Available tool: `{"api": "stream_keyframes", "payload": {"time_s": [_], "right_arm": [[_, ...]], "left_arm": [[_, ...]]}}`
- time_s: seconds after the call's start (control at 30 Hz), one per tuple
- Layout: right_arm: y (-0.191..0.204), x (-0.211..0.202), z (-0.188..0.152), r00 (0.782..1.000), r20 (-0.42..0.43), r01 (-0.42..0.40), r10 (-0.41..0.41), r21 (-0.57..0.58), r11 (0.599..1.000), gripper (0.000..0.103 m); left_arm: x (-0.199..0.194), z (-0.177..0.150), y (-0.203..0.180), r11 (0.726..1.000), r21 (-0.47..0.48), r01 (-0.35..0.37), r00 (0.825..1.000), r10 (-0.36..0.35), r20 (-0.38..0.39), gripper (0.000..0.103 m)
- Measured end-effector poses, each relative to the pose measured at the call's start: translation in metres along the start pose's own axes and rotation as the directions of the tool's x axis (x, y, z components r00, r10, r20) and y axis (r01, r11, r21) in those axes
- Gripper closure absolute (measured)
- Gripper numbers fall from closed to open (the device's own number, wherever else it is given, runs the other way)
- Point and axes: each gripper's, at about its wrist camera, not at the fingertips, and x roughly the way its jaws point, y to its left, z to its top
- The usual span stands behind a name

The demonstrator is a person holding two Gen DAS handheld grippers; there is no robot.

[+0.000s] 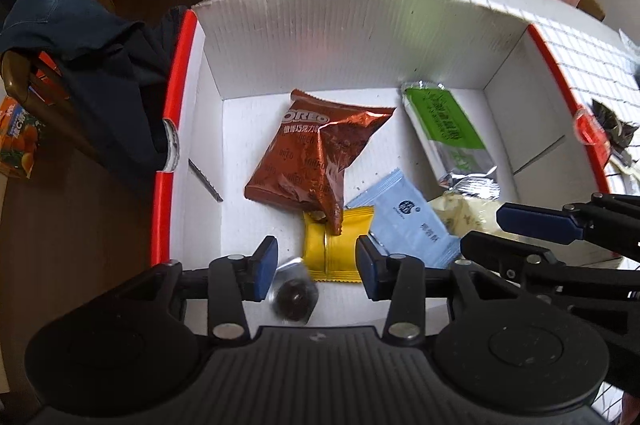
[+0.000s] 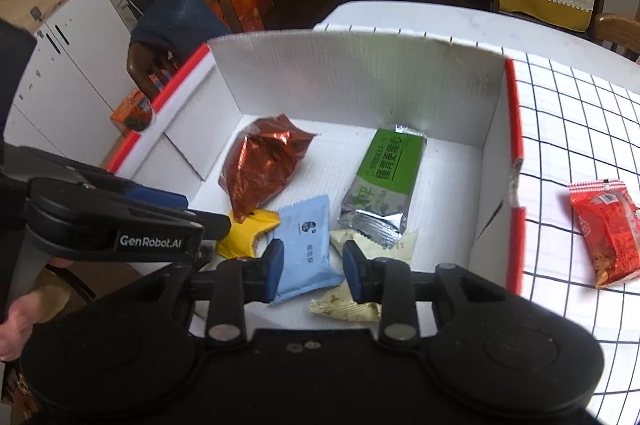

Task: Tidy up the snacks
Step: 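Withdraw both tools from the box back over the remaining snacks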

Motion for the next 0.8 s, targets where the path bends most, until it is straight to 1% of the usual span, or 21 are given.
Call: {"api": "stream_keyframes", "payload": {"time_s": [0.03,0.1,0.27,0.37,0.4,0.57,0.6,0.63,0.77,0.8], "right_arm": [[0.000,-0.004,0.000,1.000,0.009,-0.002,0.002,0.004,1.000,0.069],[-0.001,-0.012,0.000,1.000,0.027,-0.009,0.009,0.010,1.000,0.067],[-0.003,-0.037,-0.002,0.997,0.074,-0.027,0.025,0.025,0.999,0.062],[-0.005,-0.054,-0.004,0.994,0.110,-0.032,0.029,0.033,0.999,0.058],[-0.007,-0.060,-0.005,0.992,0.122,-0.034,0.028,0.040,0.999,0.054],[-0.018,-0.086,-0.011,0.985,0.174,-0.034,0.021,0.070,0.997,0.041],[-0.020,-0.091,-0.013,0.983,0.182,-0.034,0.020,0.075,0.997,0.038],[-0.023,-0.095,-0.015,0.982,0.188,-0.033,0.018,0.079,0.996,0.037],[-0.036,-0.113,-0.025,0.978,0.210,-0.023,0.004,0.089,0.996,0.031],[-0.040,-0.118,-0.027,0.976,0.216,-0.019,-0.002,0.094,0.995,0.028]], "left_arm": [[-0.004,-0.001,0.000,1.000,-0.002,0.003,1.000,-0.003,0.010,0.055],[-0.012,-0.002,-0.001,1.000,-0.001,0.008,0.999,-0.008,0.036,0.051],[-0.036,-0.007,-0.007,0.999,0.007,0.031,0.994,-0.032,0.102,0.047],[-0.052,-0.009,-0.013,0.999,0.015,0.050,0.988,-0.052,0.143,0.040],[-0.057,-0.010,-0.016,0.998,0.018,0.058,0.986,-0.060,0.153,0.037],[-0.079,-0.013,-0.032,0.995,0.040,0.091,0.974,-0.098,0.207,0.033],[-0.083,-0.014,-0.036,0.994,0.047,0.095,0.970,-0.103,0.218,0.030],[-0.087,-0.015,-0.040,0.994,0.053,0.097,0.968,-0.107,0.229,0.028],[-0.100,-0.018,-0.061,0.993,0.071,0.093,0.957,-0.109,0.269,0.025],[-0.102,-0.019,-0.066,0.993,0.072,0.094,0.954,-0.110,0.278,0.022]]}}
